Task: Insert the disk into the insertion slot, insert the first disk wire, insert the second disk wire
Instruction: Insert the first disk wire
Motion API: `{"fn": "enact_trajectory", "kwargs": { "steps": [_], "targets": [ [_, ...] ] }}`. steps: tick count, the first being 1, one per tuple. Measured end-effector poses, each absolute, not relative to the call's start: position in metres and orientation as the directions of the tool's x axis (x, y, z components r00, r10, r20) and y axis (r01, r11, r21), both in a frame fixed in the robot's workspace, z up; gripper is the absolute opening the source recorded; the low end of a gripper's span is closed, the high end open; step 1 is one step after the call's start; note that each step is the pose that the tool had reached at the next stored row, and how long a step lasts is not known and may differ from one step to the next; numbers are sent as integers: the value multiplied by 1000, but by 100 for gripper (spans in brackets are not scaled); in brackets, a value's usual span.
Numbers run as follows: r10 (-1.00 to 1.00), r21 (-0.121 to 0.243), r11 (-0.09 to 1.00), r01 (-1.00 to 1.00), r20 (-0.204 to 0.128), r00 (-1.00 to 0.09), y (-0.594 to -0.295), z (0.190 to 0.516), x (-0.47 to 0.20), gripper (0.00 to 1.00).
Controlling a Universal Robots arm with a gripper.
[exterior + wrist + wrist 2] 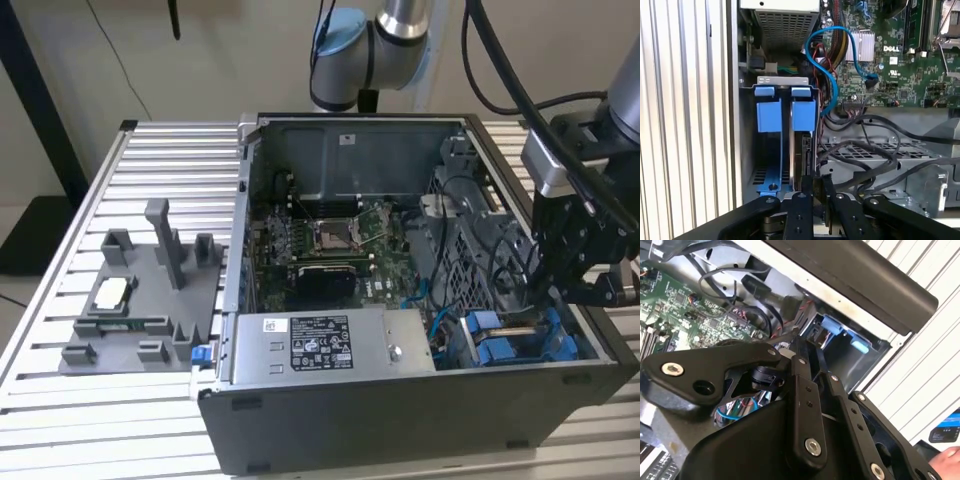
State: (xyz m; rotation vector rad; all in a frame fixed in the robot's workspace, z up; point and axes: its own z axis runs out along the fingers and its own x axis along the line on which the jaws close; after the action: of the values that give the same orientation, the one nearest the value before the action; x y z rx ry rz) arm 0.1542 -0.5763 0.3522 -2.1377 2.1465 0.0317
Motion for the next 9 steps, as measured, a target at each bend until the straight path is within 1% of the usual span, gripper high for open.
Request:
{"fn": "enact_trajectory", "kwargs": {
  "steps": [6,9],
  "targets": [
    [-996,-45,7,-999,-94,-3,-577,345,156,19],
    [-996,-43,7,-999,-94,-3,-577,342,156,19]
  ]
}}
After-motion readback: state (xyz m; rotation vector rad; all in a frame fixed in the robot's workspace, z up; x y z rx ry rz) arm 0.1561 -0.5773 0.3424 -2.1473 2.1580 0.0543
